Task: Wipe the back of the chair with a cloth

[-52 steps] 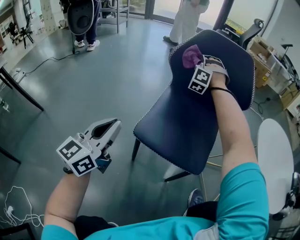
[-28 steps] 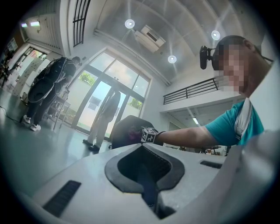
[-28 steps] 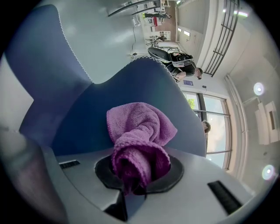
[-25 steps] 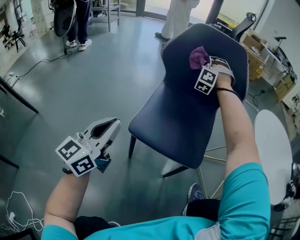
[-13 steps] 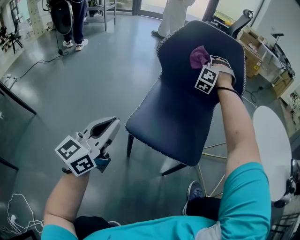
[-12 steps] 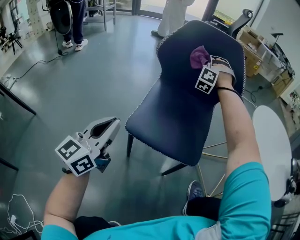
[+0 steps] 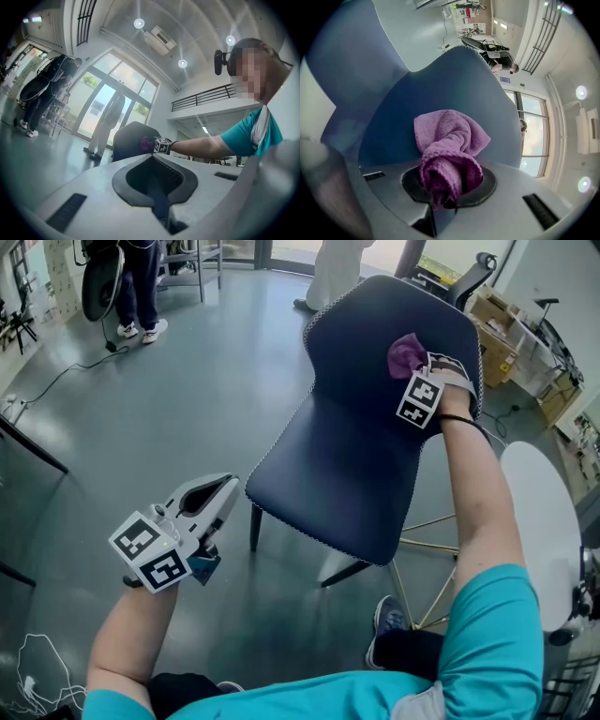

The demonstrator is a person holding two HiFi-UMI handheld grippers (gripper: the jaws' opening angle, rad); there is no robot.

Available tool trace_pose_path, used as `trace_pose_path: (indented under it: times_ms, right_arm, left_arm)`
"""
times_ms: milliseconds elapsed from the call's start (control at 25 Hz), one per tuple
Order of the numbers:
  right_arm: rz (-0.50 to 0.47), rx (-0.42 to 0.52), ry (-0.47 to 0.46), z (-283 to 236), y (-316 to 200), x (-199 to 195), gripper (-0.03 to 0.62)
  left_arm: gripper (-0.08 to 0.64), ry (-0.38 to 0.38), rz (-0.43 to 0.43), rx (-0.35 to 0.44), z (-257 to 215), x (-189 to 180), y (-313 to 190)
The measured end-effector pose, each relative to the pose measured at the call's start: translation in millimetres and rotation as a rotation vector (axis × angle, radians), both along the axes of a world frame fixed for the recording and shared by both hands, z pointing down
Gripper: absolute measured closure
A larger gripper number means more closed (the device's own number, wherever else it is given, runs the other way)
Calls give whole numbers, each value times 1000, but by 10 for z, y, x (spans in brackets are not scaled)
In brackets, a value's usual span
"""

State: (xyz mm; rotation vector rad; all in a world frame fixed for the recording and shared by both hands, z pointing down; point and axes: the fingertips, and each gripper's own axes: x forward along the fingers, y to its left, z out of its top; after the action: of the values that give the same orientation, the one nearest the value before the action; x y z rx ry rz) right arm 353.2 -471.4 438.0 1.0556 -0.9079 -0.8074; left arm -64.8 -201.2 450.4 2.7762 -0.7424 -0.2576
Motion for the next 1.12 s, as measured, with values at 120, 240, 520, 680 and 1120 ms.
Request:
trace_pose_path:
  times_ms: [120, 240, 520, 680, 1120]
  right_arm:
    - [16, -3, 6, 10, 71, 93, 535]
    - [28, -6, 9, 21, 128, 167, 535]
    - [53, -26, 66, 49, 290, 359, 535]
    - [73, -35, 73, 57, 394, 446, 535]
    - [106, -61, 95, 94, 621, 646, 535]
  left_arm:
    - [557, 1, 4, -2, 12, 0, 24]
    - [557, 3, 6, -4, 32, 7, 40]
    - [557, 9, 14, 3, 26, 17, 88]
    - [557, 11, 14, 1, 40, -23, 111]
    - [557, 19, 18, 4, 39, -46, 181]
